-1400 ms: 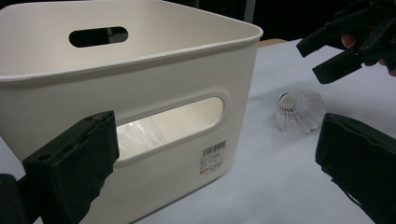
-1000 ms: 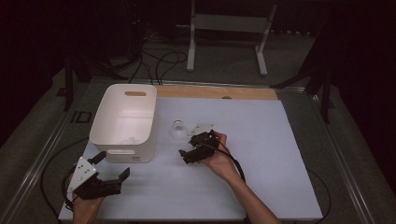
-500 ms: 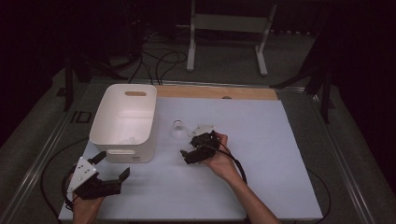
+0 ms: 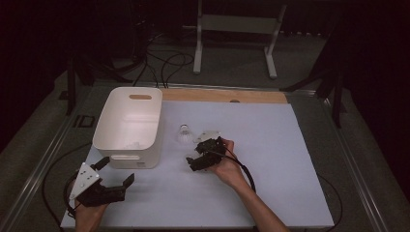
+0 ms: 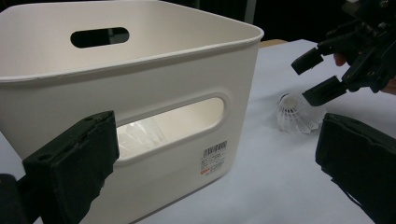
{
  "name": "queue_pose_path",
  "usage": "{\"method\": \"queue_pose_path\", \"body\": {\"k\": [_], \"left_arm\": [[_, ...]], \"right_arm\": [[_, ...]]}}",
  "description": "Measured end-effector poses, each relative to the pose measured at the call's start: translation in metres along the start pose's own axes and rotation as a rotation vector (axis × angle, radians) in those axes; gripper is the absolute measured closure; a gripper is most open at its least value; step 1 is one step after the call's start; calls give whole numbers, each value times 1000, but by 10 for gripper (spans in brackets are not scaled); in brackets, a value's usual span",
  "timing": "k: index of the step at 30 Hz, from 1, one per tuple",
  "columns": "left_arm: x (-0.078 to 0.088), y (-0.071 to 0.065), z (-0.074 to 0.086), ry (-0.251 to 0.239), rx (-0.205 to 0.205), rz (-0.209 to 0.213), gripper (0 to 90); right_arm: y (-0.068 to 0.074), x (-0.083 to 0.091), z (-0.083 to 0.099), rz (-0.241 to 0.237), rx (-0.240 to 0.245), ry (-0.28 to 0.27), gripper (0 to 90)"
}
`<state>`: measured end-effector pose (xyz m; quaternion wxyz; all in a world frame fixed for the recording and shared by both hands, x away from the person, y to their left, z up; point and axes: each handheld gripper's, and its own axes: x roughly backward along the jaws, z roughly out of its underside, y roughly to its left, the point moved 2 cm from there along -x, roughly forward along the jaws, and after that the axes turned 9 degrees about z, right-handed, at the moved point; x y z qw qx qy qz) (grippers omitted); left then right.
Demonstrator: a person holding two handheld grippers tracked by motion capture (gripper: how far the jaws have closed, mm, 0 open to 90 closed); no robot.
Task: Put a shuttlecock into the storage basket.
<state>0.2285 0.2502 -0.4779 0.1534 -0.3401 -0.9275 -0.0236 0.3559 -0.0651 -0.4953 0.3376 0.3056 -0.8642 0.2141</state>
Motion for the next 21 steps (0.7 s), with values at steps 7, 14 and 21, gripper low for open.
{"method": "queue_pose_path", "body": {"k": [7,14,21], "left_arm": [[0,0,0,-1,0,-1,0],[0,0,0,1,0,-3,0],[0,0,0,1,0,-3,0]], "right_arm": [[0,-5,2,8,15,21,95],[-1,-8,4,23,31,43,145],[-5,-7,6,65,44,42,242]]}}
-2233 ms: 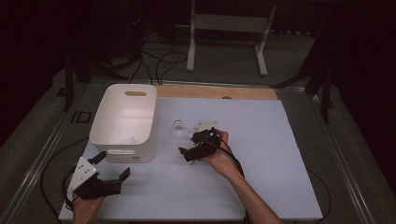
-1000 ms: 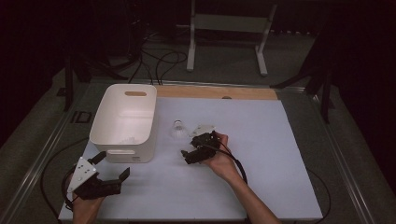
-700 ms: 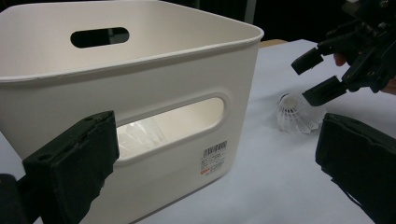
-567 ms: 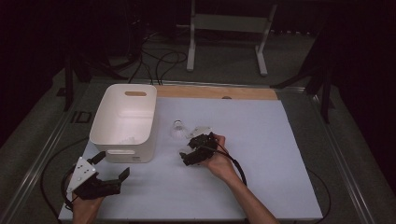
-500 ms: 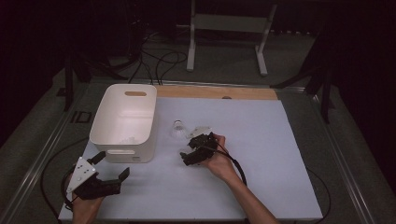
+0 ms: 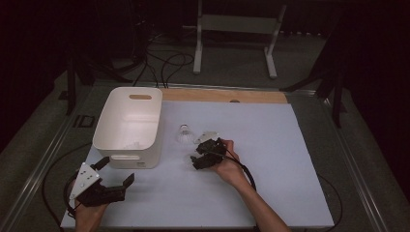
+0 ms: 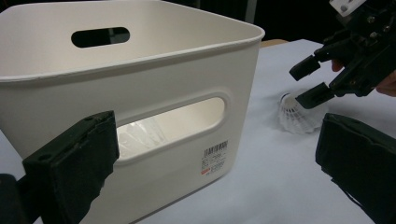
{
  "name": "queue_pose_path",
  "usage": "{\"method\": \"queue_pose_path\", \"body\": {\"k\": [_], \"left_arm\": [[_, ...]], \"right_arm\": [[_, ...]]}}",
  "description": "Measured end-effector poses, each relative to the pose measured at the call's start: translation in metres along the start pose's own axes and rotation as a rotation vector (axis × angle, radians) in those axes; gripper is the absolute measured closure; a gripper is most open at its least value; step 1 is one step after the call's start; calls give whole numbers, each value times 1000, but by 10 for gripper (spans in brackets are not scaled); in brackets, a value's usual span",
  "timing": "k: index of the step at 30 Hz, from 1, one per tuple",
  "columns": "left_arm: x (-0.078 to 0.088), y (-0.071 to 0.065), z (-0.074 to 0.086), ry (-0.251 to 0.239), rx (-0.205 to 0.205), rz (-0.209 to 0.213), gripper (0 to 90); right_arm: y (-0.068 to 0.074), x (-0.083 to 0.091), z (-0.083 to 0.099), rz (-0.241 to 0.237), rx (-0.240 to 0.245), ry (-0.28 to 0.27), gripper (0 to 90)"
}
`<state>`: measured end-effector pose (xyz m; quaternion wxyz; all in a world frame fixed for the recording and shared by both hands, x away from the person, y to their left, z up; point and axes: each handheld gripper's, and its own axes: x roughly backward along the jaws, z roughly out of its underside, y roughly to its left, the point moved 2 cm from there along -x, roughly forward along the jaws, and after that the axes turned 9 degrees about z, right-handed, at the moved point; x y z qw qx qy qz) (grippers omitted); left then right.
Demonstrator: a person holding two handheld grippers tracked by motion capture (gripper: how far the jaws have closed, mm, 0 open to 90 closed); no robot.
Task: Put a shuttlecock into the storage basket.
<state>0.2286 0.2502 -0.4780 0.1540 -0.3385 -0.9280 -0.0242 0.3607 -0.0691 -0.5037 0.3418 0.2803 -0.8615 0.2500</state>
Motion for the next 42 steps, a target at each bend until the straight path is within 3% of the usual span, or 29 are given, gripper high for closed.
{"method": "queue_pose_path", "body": {"k": [12,20,26,34,42], "left_arm": [[0,0,0,2,-1,-1,0],[0,0,0,2,0,-2,0],[-1,0,0,5,-1,-3,0],[-1,0,0,6,-2,-3,0],[-1,0,0,5,-1,-3,0]], "right_arm": [[-10,2,7,33,-13,-9,492],[-16,4,6,28,-52,-26,685],[-16,5,7,24,-50,-18,790],[-19,6,7,22,-65,-26,876],[-19,8,7,20,-69,-35,881]]}}
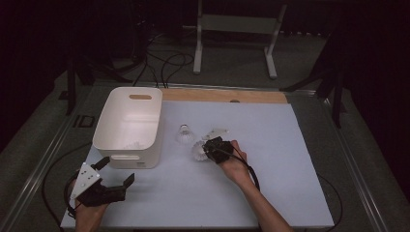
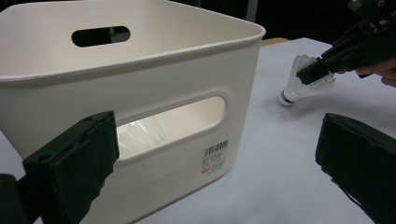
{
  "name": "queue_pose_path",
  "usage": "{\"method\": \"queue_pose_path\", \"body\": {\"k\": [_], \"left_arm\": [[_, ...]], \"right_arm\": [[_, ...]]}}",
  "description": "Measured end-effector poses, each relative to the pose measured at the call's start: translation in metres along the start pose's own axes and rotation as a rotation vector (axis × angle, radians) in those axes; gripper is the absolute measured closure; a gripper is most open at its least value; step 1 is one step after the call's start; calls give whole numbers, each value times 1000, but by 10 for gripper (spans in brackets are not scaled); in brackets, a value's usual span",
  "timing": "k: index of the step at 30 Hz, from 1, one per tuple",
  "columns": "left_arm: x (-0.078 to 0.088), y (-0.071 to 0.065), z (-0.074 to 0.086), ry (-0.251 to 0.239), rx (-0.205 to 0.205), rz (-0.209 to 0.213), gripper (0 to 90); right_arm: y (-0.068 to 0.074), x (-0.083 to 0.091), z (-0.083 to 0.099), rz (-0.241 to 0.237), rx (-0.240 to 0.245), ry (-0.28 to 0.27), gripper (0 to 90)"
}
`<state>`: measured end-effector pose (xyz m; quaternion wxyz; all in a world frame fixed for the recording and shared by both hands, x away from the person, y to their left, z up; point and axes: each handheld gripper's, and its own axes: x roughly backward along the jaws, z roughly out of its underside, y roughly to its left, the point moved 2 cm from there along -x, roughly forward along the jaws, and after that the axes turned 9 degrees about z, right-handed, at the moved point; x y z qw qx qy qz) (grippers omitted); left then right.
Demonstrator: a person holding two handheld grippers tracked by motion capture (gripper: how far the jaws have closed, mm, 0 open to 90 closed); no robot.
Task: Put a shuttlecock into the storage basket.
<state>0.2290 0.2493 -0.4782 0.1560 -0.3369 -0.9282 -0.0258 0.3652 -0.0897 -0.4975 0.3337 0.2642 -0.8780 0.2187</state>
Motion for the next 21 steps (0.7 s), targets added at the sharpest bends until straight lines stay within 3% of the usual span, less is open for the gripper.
{"method": "queue_pose_path", "body": {"k": [21], "left_arm": [[-1,-1,0,4,-1,3,0]], "right_arm": [[0,8,-5,-6,-6,-24,880]]}}
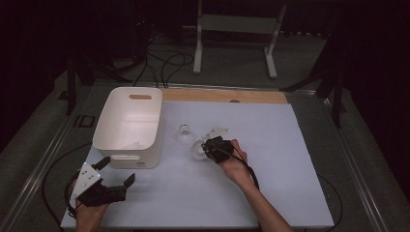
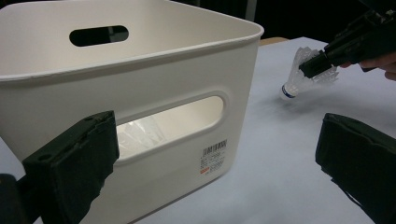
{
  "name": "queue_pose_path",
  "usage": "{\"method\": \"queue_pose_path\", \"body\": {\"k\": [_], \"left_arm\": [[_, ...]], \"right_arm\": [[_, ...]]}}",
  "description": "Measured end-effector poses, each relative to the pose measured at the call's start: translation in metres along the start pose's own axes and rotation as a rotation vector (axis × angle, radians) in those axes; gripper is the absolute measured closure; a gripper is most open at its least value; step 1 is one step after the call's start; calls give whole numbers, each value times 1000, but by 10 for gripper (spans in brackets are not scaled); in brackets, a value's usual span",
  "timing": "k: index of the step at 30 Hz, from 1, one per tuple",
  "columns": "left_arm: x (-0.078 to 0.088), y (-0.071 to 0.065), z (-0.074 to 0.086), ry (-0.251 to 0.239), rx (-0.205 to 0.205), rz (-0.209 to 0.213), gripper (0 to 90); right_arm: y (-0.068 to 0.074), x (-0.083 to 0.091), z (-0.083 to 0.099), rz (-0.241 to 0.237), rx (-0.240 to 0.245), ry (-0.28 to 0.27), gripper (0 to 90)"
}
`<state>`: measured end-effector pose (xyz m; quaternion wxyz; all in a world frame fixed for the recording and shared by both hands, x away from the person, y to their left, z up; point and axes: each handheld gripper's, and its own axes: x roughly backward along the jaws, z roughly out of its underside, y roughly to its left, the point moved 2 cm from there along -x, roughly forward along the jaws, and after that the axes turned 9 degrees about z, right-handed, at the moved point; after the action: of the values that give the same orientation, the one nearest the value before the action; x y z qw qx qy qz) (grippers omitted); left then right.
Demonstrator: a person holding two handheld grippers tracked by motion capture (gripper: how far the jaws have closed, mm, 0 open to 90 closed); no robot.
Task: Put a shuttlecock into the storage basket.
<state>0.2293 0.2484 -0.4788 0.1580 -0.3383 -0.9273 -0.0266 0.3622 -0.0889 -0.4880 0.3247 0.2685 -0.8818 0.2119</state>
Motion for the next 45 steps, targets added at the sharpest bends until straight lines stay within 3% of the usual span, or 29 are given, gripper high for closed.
{"method": "queue_pose_path", "body": {"k": [45], "left_arm": [[1,0,0,-2,-2,0,0]], "right_arm": [[-1,20,-18,-9,-22,-50,881]]}}
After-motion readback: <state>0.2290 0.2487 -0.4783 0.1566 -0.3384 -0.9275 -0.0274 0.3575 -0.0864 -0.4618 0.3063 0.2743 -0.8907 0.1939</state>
